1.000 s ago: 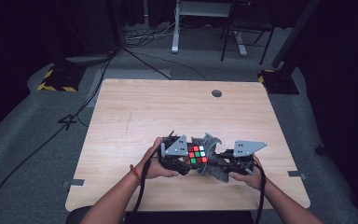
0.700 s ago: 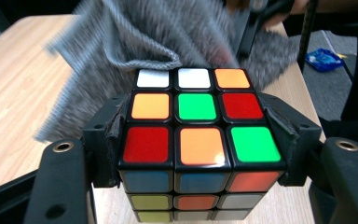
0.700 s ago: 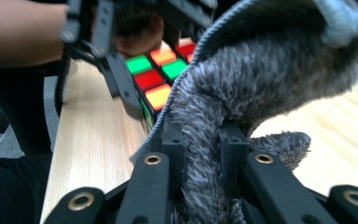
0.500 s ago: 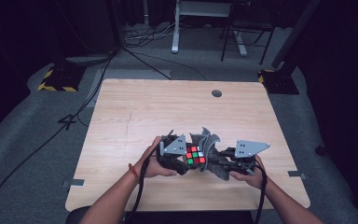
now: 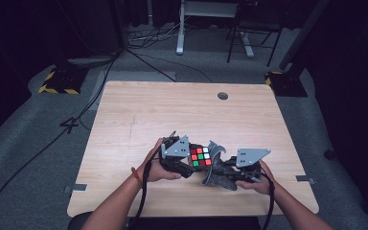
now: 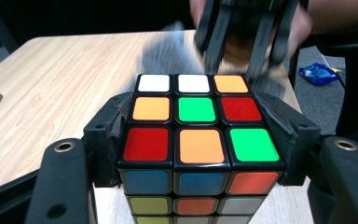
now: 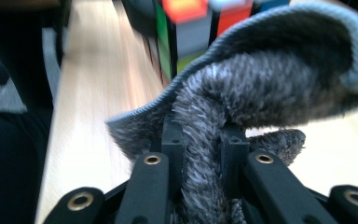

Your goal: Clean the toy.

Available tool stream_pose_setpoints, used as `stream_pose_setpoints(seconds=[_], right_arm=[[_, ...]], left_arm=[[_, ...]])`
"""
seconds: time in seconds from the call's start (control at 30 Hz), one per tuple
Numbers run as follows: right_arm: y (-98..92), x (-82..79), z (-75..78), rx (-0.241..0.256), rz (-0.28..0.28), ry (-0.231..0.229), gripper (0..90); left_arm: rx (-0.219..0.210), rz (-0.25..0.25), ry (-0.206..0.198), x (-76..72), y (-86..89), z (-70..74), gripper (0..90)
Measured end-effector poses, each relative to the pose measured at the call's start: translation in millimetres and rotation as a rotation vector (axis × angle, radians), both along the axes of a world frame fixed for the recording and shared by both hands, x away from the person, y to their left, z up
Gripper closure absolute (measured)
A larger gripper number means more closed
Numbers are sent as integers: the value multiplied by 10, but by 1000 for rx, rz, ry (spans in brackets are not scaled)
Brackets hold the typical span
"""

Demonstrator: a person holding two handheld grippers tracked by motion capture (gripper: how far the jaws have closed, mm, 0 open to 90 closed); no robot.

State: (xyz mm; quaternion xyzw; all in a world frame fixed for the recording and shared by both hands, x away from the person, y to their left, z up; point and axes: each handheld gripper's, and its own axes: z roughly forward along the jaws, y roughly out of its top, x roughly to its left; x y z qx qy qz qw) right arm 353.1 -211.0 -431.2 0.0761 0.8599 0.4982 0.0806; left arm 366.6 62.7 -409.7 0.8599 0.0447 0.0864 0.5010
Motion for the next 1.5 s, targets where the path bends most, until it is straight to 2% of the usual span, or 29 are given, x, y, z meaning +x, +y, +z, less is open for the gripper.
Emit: stream_pose_setpoints(seconds=[0.07, 0.1, 0.17, 0.27, 0.3, 0.37, 0.43, 0.5, 0.53, 0.67, 0.73, 0.8, 0.87, 1.03, 1.13, 1.2, 1.27, 1.3, 1.43, 1.5], right_arm=[[-55, -13, 85, 56, -9, -6, 775], [-68, -13, 111, 57, -20, -25, 775], [-82, -2, 115, 73, -42, -33, 774], [-97, 44, 101, 68, -95, -43, 774], [-103, 70, 92, 74, -104, -28, 774], [-94, 109, 58, 49, -120, -15, 774], [-70, 142, 3, 6, -109, 15, 772], [-29, 138, -55, -51, -82, 3, 771], [-9, 128, -73, -64, -63, 6, 771], [30, 100, -73, -51, -2, 34, 771], [49, 68, -66, -56, 14, 26, 769], [46, 41, -23, -38, 25, 9, 767], [17, 29, 29, 8, 19, -4, 768], [-63, 50, 94, 91, -29, -29, 773], [-73, 88, 82, 76, -60, -23, 775], [-61, 106, 42, 63, -72, -5, 777], [-44, 118, 1, 51, -71, 11, 777], [-21, 120, -27, 27, -71, 17, 777], [71, 107, -126, -27, -46, 32, 777], [99, 90, -150, -35, -23, 41, 776]], left_arm=[[21, -9, 4, -12, -37, -41, 339], [30, -14, 5, -18, -57, -52, 339], [35, -23, 9, -32, -98, -76, 339], [40, -46, 14, -63, -145, -104, 339], [38, -52, 10, -74, -163, -99, 339], [28, -60, 13, -82, -171, -81, 339], [7, -62, 14, -83, -158, -61, 339], [-13, -56, 13, -67, -113, -38, 339], [-20, -46, 9, -54, -87, -28, 339], [-52, -2, 7, 4, 24, 14, 339], [-46, 12, 11, 43, 58, 2, 339], [-37, 14, 26, 66, 63, -37, 339], [-5, 8, 28, 68, 42, -76, 339], [13, -27, 29, 3, -46, -84, 339], [19, -44, -7, -56, -118, -51, 339], [1, -50, -1, -74, -137, -26, 338], [-8, -54, -12, -84, -133, -3, 339], [-17, -54, -9, -85, -123, 11, 339], [-39, -48, -17, -83, -79, 64, 339], [-43, -34, -17, -70, -52, 68, 339]])
